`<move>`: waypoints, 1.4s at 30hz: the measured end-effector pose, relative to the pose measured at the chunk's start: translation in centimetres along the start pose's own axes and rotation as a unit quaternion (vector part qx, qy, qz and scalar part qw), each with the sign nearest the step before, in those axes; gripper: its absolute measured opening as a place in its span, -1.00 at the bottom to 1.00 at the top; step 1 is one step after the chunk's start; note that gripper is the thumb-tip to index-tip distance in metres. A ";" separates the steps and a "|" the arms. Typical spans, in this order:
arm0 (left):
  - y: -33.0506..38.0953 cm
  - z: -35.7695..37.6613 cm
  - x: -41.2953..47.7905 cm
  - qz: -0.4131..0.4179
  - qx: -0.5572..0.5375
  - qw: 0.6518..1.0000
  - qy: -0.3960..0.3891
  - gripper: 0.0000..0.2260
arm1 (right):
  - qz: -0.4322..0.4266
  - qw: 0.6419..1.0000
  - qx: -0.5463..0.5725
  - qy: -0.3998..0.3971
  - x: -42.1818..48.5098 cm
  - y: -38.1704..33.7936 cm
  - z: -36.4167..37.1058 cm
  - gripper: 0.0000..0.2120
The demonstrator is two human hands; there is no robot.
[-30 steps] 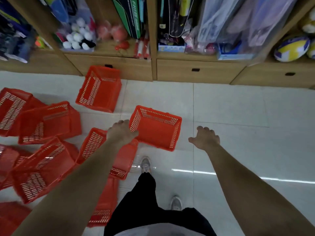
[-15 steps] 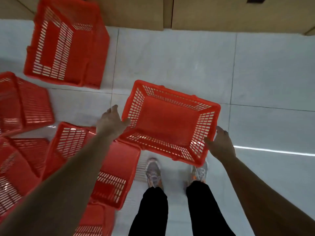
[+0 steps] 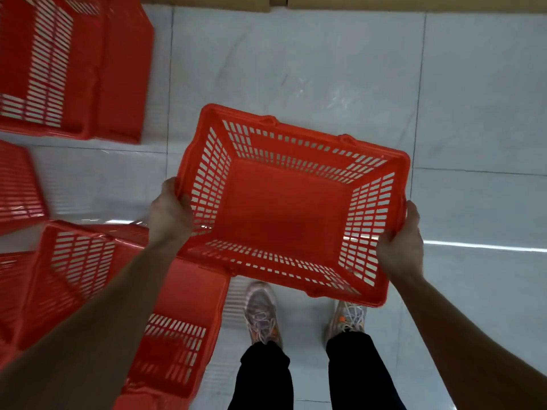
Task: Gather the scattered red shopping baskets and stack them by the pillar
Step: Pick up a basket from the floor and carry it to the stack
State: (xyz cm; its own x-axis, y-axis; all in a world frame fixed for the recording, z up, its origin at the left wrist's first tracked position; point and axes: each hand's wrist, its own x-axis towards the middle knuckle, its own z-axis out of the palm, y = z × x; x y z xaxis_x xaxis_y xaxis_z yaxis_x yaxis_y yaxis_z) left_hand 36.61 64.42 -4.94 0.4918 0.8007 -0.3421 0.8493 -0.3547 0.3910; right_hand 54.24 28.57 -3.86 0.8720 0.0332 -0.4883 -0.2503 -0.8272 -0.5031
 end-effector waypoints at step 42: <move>-6.6 -36.1 -98.3 -0.617 -0.266 0.560 0.485 -0.71 | -0.681 0.590 -0.145 -0.409 -75.4 -28.1 -18.7 -0.51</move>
State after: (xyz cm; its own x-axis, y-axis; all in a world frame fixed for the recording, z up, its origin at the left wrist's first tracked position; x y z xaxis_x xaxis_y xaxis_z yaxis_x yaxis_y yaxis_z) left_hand -24.27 5.50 57.01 -0.9609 0.2543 -0.1092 0.1226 0.7448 0.6559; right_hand 3.34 38.87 60.44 -0.3437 0.9390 -0.0133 0.6339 0.2215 -0.7411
